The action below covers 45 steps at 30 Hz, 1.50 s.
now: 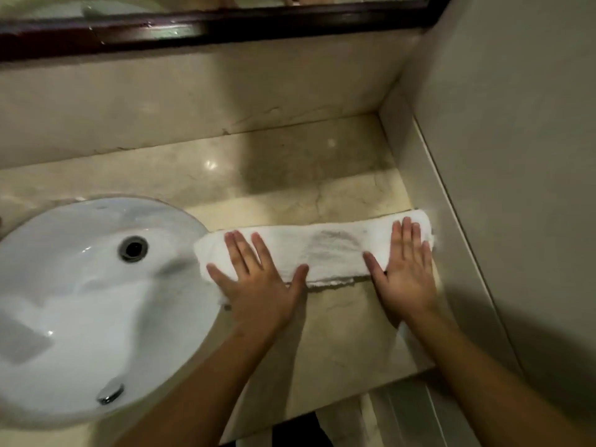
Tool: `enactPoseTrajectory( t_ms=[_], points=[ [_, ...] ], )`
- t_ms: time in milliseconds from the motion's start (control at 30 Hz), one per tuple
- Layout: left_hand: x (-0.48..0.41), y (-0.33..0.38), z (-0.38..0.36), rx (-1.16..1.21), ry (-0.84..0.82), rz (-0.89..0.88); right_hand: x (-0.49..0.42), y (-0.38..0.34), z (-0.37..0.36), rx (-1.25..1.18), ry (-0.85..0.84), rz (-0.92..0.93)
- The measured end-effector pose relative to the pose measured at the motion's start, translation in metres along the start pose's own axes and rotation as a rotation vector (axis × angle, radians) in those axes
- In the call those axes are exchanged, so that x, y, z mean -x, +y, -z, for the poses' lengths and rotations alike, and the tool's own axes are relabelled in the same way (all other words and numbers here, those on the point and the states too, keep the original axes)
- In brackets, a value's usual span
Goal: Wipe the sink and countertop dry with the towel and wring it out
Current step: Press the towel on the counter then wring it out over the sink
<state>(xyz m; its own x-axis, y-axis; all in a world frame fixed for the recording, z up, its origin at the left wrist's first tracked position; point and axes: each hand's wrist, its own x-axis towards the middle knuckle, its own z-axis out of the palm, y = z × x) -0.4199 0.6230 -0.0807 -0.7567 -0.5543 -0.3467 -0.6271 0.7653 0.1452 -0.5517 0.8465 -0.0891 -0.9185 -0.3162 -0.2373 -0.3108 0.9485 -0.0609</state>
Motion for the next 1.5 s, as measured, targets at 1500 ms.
enactPoseTrajectory(
  t_ms=[1500],
  points=[
    [0.172, -0.109, -0.047, 0.064, 0.077, -0.095, 0.19, -0.091, -0.055, 0.04, 0.085, 0.048]
  ],
)
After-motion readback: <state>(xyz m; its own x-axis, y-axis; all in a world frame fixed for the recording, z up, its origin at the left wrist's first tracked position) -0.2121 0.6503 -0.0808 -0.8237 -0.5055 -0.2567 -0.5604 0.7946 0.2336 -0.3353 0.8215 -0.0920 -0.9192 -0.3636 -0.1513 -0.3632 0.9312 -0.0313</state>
